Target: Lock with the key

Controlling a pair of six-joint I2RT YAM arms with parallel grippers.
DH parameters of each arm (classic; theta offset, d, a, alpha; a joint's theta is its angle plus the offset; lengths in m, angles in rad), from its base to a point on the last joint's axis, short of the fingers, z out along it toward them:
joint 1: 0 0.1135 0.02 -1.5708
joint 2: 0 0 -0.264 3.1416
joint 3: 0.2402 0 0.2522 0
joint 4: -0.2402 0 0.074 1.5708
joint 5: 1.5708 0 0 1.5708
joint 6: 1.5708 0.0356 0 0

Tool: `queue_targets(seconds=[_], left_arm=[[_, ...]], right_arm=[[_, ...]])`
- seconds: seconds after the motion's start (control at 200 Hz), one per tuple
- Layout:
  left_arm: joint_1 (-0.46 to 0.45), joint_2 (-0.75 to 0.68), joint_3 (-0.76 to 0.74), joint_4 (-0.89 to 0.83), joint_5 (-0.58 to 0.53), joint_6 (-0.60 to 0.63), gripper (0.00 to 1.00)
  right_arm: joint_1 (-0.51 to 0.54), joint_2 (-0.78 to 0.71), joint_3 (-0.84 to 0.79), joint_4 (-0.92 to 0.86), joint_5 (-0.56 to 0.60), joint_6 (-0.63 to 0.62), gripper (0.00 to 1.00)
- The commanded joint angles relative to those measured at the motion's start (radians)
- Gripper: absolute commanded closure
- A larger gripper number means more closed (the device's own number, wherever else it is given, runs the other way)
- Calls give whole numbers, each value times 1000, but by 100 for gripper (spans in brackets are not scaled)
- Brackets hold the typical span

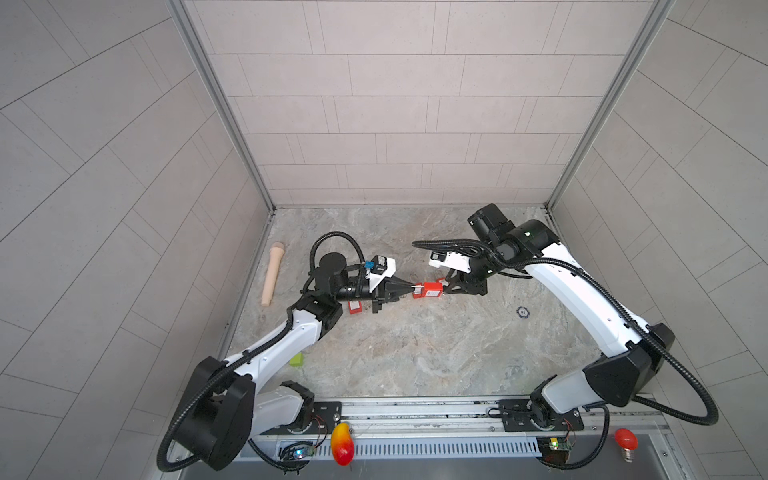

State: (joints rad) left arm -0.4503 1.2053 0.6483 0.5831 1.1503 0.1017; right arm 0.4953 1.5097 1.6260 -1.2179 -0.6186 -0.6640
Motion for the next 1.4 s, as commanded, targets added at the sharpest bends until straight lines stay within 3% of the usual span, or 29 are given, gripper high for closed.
queue_targets(seconds=[0.0, 0.38, 0.595, 0.766, 0.946, 1.101, 1.226, 1.311, 1.396], left_arm=[[2, -7, 3, 69, 27, -10, 100], [2, -12, 10, 39, 22, 2, 100], [10, -44, 27, -112, -15, 75, 100], [72, -83, 7, -144, -11, 54, 100], [134, -125, 1, -253, 22, 108, 100], [142, -149, 45, -488, 1, 272, 100], [180, -141, 164, -892, -58, 517, 100], [224, -102, 280, -1198, -126, 686, 100], [252, -75, 358, -1354, -242, 761, 100]], right_arm=[[0, 13, 13, -76, -74, -17, 69], [0, 21, -7, -56, -85, -77, 100], [0, -26, -70, 14, -31, -120, 100], [-5, -72, -159, 79, 108, -95, 100], [-45, -104, -237, 134, 74, -104, 100], [-67, -86, -241, 136, 65, -109, 100], [-75, -63, -248, 203, 59, -75, 100], [-75, -46, -275, 311, 63, 26, 100], [-66, -22, -302, 426, 53, 188, 100]])
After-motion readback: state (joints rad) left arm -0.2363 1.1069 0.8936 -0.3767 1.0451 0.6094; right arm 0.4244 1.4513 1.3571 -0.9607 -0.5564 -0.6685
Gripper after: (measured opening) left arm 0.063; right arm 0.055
